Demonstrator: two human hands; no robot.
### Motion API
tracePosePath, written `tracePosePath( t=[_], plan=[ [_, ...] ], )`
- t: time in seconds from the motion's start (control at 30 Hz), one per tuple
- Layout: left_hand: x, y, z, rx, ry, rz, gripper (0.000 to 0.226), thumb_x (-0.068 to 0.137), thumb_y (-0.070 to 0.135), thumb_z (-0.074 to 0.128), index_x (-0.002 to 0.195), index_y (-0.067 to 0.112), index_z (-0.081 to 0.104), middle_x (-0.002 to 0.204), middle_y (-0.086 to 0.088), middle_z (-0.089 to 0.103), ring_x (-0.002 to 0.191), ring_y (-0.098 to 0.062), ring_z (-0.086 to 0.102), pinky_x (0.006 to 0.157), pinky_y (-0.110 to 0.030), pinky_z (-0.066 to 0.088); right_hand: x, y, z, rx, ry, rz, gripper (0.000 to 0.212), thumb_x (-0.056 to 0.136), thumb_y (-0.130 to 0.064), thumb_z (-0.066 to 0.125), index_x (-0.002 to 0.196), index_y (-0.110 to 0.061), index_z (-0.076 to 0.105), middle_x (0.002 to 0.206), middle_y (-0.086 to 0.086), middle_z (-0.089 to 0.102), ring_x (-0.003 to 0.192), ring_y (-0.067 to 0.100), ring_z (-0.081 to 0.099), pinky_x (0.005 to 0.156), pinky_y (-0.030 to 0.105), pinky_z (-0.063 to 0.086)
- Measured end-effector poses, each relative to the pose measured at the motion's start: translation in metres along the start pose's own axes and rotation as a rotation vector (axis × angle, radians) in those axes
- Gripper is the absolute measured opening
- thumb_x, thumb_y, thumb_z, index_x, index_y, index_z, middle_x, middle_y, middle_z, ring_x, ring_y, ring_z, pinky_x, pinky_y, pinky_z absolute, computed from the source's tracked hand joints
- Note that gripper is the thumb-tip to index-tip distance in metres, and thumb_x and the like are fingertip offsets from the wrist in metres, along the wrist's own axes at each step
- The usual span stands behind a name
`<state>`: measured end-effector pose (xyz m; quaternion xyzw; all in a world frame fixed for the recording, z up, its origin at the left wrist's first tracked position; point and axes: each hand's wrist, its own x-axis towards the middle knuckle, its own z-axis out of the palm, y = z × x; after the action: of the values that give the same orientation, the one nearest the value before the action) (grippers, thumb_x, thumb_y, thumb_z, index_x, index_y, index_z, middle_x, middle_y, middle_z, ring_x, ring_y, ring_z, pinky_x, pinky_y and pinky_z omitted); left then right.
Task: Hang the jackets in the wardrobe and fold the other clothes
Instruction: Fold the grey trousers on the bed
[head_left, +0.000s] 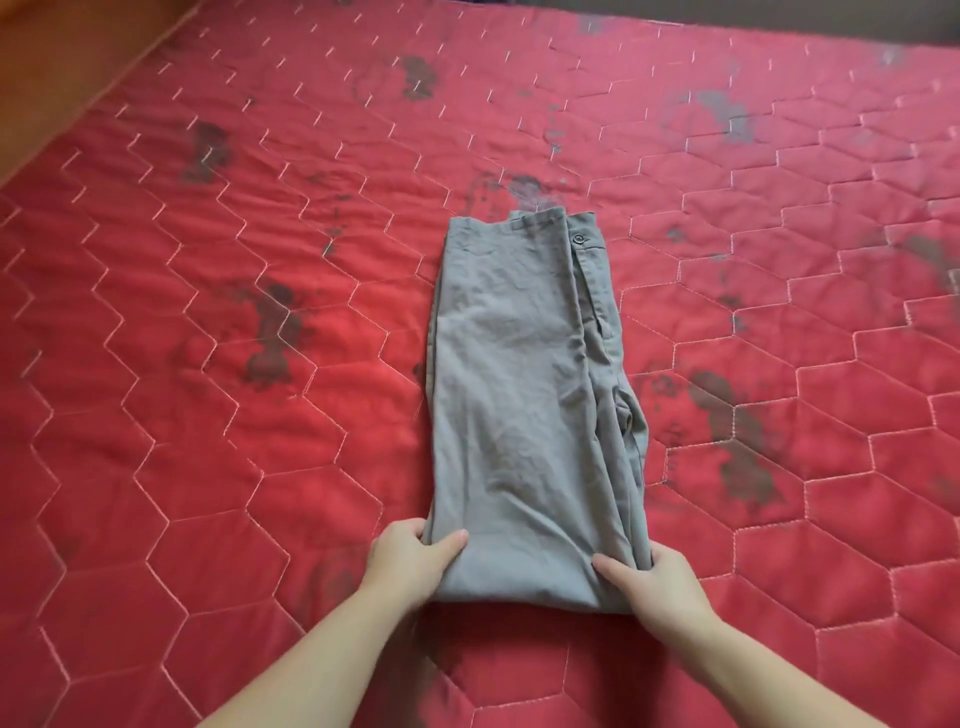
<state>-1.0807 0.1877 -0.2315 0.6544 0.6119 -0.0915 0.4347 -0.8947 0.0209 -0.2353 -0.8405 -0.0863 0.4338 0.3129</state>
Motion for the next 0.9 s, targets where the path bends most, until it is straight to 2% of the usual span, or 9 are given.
tracePosePath(
  t=[0.07, 0.13, 0.27, 0.37, 0.47, 0.57, 0.67, 0.73, 0.9],
  plan=[
    [-0.012, -0.007, -0.006, -0.211, -0.136, -0.051, 0.016, 0.084, 0.029, 0.074, 0.082, 0.014, 0.069, 0.067, 0.007, 0.069, 0.060, -0.008, 0.065, 0.051, -0.019, 0.045, -0.010, 0.006, -0.008, -0.027, -0.082, 0.030, 0.012, 0.072, -0.020, 0.081, 0.078, -0.012, 0.074, 0.066, -0.007, 0.072, 0.063, 0.011, 0.064, 0.058, 0.026, 0.046],
    [-0.024, -0.014, -0.021, -0.307, -0.424, -0.169, 0.012, 0.085, 0.016, 0.073, 0.080, 0.009, 0.065, 0.050, 0.005, 0.060, 0.041, -0.007, 0.055, 0.040, -0.018, 0.042, -0.023, 0.008, -0.024, -0.049, -0.375, 0.152, 0.034, 0.062, -0.022, 0.085, 0.092, -0.009, 0.074, 0.075, -0.003, 0.075, 0.064, 0.008, 0.066, 0.057, 0.020, 0.048],
    [-0.052, -0.028, -0.053, 0.033, -0.941, -0.282, 0.029, 0.069, 0.035, 0.081, 0.080, 0.014, 0.064, 0.072, 0.001, 0.062, 0.064, -0.012, 0.060, 0.069, -0.021, 0.049, -0.057, -0.001, -0.061, -0.358, -0.935, 0.318, 0.067, 0.074, -0.039, 0.073, 0.135, -0.017, 0.055, 0.133, -0.002, 0.061, 0.125, 0.015, 0.055, 0.107, 0.029, 0.041],
    [-0.063, -0.018, -0.072, -0.149, -0.994, -0.420, 0.038, 0.061, 0.029, 0.078, 0.089, 0.006, 0.065, 0.086, -0.011, 0.060, 0.075, -0.024, 0.058, 0.082, -0.033, 0.051, -0.064, -0.029, -0.079, -0.233, -1.032, 0.406, 0.060, 0.071, -0.026, 0.073, 0.127, -0.010, 0.062, 0.132, 0.008, 0.061, 0.120, 0.026, 0.059, 0.105, 0.031, 0.042],
    [-0.056, 0.027, -0.097, -0.400, -0.881, -0.384, 0.023, 0.064, 0.029, 0.065, 0.052, 0.009, 0.066, 0.045, -0.004, 0.052, 0.042, -0.014, 0.052, 0.060, -0.033, 0.057, -0.052, -0.078, -0.090, 0.071, -0.893, 0.410, 0.022, 0.053, -0.018, 0.075, 0.072, -0.009, 0.074, 0.071, 0.009, 0.070, 0.059, 0.020, 0.067, 0.056, 0.025, 0.053],
    [-0.025, 0.086, -0.121, -0.764, -0.673, -0.201, 0.034, 0.072, 0.037, 0.057, 0.051, 0.013, 0.068, 0.046, 0.001, 0.057, 0.040, -0.010, 0.056, 0.056, -0.028, 0.057, -0.021, -0.148, -0.094, 0.441, -0.643, 0.224, 0.028, 0.048, -0.033, 0.080, 0.062, -0.014, 0.066, 0.055, 0.004, 0.059, 0.044, 0.019, 0.056, 0.049, 0.023, 0.048],
    [0.015, 0.119, -0.120, -1.144, -0.305, -0.156, 0.046, 0.093, 0.051, 0.046, 0.076, 0.013, 0.067, 0.073, -0.005, 0.071, 0.058, -0.017, 0.067, 0.065, -0.031, 0.054, 0.025, -0.188, -0.087, 0.752, -0.246, 0.123, 0.048, 0.087, -0.054, 0.054, 0.072, -0.010, 0.062, 0.055, 0.003, 0.059, 0.044, 0.016, 0.049, 0.056, 0.027, 0.046],
    [0.032, 0.124, -0.106, -0.986, -0.094, -0.139, 0.036, 0.096, 0.046, 0.045, 0.085, 0.016, 0.062, 0.077, -0.001, 0.066, 0.065, -0.016, 0.062, 0.064, -0.029, 0.048, 0.046, -0.189, -0.076, 0.599, -0.055, 0.088, 0.044, 0.093, -0.049, 0.048, 0.076, -0.011, 0.063, 0.060, 0.001, 0.062, 0.050, 0.014, 0.052, 0.059, 0.028, 0.045],
    [0.071, 0.097, -0.074, -0.424, 0.153, 0.030, 0.014, 0.088, 0.024, 0.063, 0.101, 0.018, 0.062, 0.094, 0.002, 0.060, 0.071, -0.008, 0.055, 0.060, -0.021, 0.043, 0.068, -0.147, -0.050, 0.154, -0.016, -0.014, 0.014, 0.088, -0.020, 0.060, 0.077, -0.013, 0.065, 0.058, -0.002, 0.056, 0.043, 0.012, 0.047, 0.050, 0.023, 0.039]
  ],
)
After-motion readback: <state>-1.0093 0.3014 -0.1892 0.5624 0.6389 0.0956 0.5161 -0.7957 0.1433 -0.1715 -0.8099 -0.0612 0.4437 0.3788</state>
